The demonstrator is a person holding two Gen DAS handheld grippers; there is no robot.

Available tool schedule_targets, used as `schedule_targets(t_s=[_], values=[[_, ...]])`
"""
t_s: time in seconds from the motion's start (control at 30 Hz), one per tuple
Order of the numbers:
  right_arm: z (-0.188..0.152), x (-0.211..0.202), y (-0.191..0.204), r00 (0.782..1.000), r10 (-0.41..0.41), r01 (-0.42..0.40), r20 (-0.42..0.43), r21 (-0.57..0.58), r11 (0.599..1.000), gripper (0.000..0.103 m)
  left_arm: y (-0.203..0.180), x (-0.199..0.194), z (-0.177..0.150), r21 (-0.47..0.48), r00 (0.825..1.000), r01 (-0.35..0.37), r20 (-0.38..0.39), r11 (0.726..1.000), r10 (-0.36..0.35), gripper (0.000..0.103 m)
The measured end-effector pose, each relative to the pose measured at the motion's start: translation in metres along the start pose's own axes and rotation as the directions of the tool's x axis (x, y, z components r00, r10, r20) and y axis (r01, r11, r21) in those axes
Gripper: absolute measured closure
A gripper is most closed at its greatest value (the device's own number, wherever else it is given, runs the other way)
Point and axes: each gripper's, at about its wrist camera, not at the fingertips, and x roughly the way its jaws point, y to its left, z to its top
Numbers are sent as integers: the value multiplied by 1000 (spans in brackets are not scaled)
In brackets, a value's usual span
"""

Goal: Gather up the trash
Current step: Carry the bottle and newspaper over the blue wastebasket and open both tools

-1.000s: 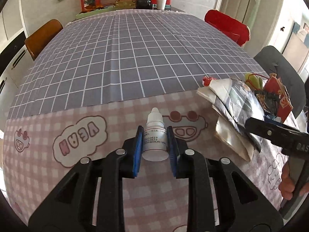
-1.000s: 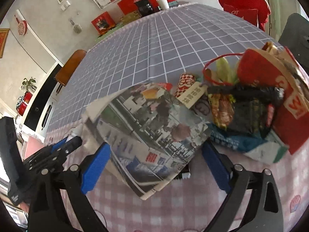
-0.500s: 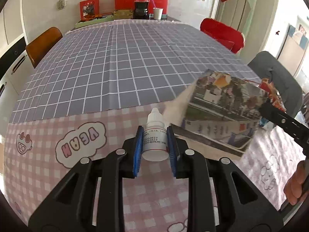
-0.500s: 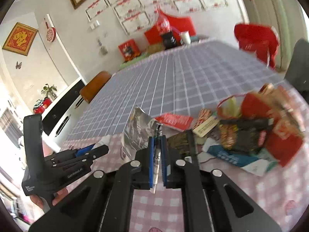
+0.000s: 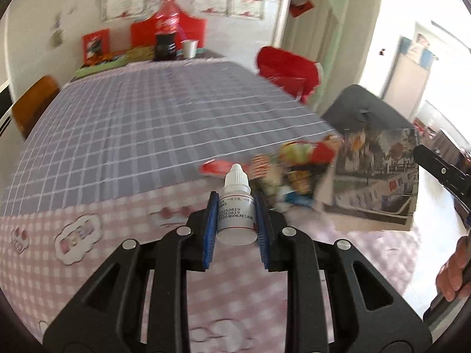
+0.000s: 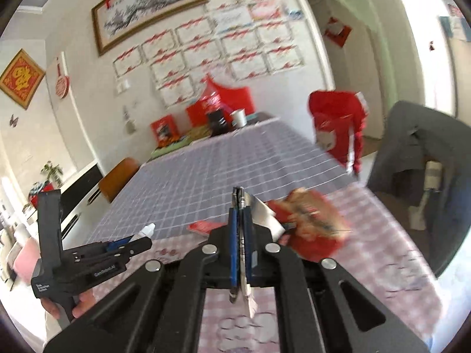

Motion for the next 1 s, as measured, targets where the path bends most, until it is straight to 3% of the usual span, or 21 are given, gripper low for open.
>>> schedule_targets(t_s=[0.27, 0.53, 0.73, 1.0], values=[[-1, -72, -61, 989, -127, 121, 81, 83, 989, 101, -94, 10, 4, 145, 994, 111, -6, 983, -112, 79], [-11, -153, -119, 949, -267, 246, 168, 134, 960, 101, -192, 15, -2, 272, 971, 237, -38, 933, -236, 79], [-27, -213, -169, 903, -390, 351, 183, 211, 912, 101, -279, 21, -18, 372, 937, 347, -108, 861, -331, 79], [-69, -276, -232, 838, -533, 474, 120, 326, 818, 101, -390, 33, -58, 487, 876, 481, -248, 729, -413, 79]])
